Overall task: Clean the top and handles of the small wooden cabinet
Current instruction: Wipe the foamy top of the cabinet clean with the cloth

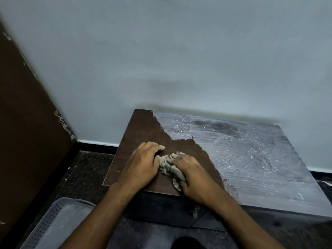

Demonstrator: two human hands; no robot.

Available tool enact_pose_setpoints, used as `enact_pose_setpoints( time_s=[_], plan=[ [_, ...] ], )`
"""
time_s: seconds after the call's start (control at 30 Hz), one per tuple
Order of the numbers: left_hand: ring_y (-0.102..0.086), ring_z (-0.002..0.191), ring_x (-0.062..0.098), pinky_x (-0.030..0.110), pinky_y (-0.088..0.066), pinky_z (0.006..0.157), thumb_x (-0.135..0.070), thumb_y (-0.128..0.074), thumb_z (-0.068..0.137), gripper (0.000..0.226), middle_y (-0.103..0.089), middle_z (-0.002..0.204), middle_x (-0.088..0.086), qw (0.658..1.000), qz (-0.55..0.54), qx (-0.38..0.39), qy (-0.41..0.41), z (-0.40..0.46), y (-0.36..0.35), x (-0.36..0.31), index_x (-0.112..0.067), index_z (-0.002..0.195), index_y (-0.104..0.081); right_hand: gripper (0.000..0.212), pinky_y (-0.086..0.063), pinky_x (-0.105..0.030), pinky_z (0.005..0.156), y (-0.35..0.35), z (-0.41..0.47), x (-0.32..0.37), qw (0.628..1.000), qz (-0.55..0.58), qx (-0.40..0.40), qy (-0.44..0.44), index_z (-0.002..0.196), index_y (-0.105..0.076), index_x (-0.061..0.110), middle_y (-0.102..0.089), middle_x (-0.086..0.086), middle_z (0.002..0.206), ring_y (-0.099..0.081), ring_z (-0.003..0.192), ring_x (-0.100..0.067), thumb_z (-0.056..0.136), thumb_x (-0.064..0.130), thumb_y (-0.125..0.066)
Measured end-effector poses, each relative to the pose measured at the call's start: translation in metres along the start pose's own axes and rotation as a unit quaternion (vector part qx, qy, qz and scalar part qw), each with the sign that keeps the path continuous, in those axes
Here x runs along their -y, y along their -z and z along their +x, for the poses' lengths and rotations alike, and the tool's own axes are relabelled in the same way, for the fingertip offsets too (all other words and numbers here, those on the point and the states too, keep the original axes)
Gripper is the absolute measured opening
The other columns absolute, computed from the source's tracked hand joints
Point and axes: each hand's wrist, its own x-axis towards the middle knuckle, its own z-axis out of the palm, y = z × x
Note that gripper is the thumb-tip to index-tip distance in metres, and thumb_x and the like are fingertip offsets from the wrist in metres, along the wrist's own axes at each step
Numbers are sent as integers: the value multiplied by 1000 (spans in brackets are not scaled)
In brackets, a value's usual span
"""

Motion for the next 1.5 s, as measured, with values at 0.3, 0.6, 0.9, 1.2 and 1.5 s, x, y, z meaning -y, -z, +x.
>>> enact_pose_setpoints(
  time_s=[0.3,0.6,0.9,1.2,1.5],
  plan=[
    [-49,117,11,30,-40,103,-22,-52,94,37,-59,124,-8,997,63,33,-26,24,-11,-24,-19,130,-58,43,-39,-32,105,35,78,-59,993,-41,-47,-101,130,-58,14,-60,-9,127,-51,121,-29,87,19,-62],
    [-50,114,17,32,-45,97,-13,-47,90,43,-59,122,-3,991,126,22,36,40,-19,-24,-15,130,-59,48,-31,-21,106,8,15,-27,998,-19,-49,-39,132,-55,18,-55,-2,129,-45,122,-18,91,35,-38],
    [-53,108,19,35,-47,94,-17,-45,91,39,-58,118,1,983,164,79,30,49,-14,-28,-11,126,-61,35,-39,-37,106,34,99,-68,986,-39,-90,-138,125,-56,8,-56,-14,127,-47,121,-30,91,17,-58],
    [-50,115,17,32,-42,99,-23,-53,90,38,-56,119,-3,994,97,42,-24,68,-35,-42,-17,127,-59,44,-38,-34,106,28,47,-76,985,-53,-89,-139,130,-56,9,-57,-12,130,-49,121,-31,86,16,-60],
    [-48,121,16,31,-38,106,-22,-54,90,48,-54,130,-3,992,94,57,-60,75,-49,-46,-16,137,-50,39,-35,-35,108,44,81,-96,974,-73,-107,-183,125,-57,7,-58,-15,127,-47,122,-33,87,19,-61]
  ],
)
